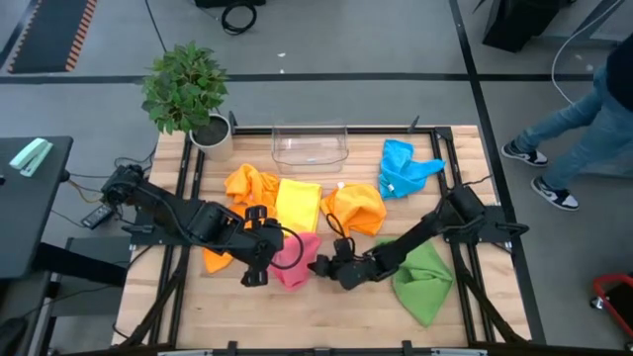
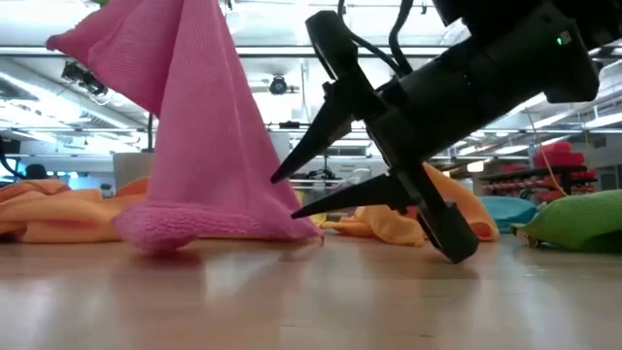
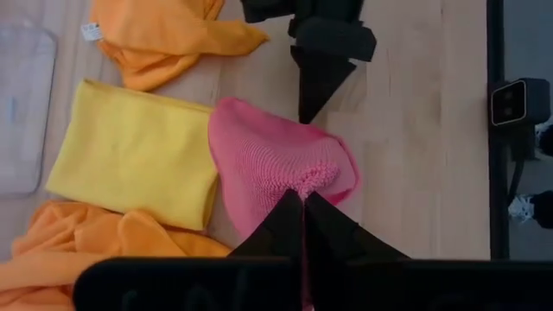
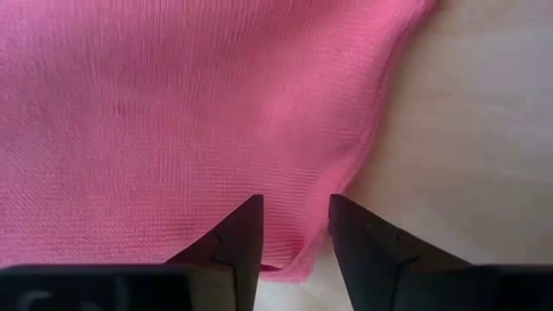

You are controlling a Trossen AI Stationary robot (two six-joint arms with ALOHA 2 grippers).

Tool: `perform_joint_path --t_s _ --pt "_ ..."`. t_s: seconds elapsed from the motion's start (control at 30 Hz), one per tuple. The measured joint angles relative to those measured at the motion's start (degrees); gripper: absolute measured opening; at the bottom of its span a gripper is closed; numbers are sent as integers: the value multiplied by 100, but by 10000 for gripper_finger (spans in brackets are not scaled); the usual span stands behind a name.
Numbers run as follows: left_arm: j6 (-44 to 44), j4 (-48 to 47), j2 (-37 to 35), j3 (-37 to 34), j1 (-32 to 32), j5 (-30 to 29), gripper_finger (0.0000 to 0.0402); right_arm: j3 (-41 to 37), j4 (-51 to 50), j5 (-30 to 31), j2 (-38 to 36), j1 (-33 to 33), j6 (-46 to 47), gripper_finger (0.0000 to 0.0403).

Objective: Fold microfiber towels
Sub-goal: Fold the pink microfiber cloth

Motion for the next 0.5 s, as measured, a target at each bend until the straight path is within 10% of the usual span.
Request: perform_joint_path --t_s 0.5 --pt "141 -3 2 0 0 -92 24 1812 -2689 -411 686 -85 39 110"
